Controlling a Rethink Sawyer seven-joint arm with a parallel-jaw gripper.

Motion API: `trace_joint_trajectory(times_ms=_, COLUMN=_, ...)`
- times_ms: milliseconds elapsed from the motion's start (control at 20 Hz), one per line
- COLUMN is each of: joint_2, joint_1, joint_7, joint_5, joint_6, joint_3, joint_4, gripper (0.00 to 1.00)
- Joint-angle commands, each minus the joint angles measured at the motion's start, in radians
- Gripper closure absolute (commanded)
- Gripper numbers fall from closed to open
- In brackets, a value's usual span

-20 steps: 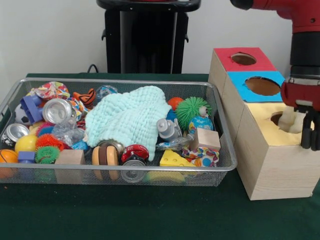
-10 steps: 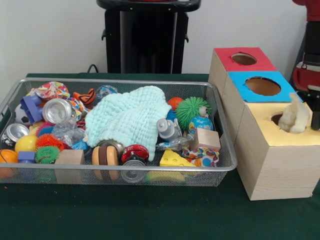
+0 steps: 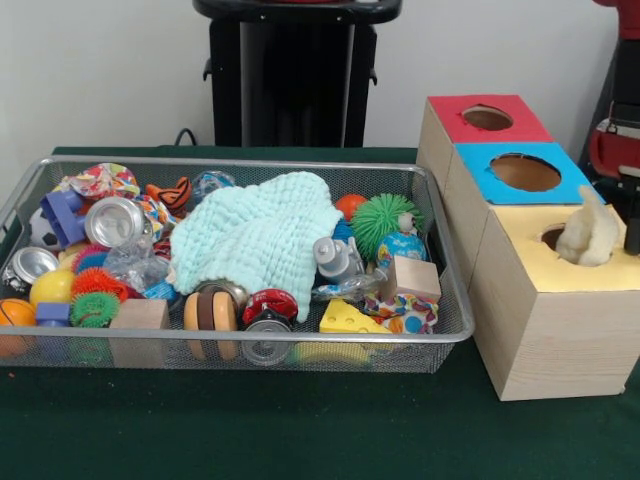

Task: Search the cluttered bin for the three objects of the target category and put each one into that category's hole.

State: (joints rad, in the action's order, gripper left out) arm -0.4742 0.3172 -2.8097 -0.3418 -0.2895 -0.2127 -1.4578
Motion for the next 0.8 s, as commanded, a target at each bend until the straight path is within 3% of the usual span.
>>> trace_joint_trajectory(times_ms=50, joint_2=0.016, joint_1=-0.050, joint_7=-0.077, joint_5=0.017, joint_6=-0.075, joint_3=0.037, joint_4=-0.163, gripper=1.00)
trace_joint_trajectory(times_ms=500, joint_2=-0.026, joint_1=-0.095, joint_7=-0.040, joint_5=0.045, joint_6=-0.024, joint_3=0.081, joint_4=-0.242, gripper=1.00)
trace_joint_trajectory(times_ms=800, joint_2=-0.007, joint_1=-0.122, joint_7=-0.017, joint_5=0.064, joint_6=-0.006, joint_3=0.093, joint_4=-0.228, gripper=1.00)
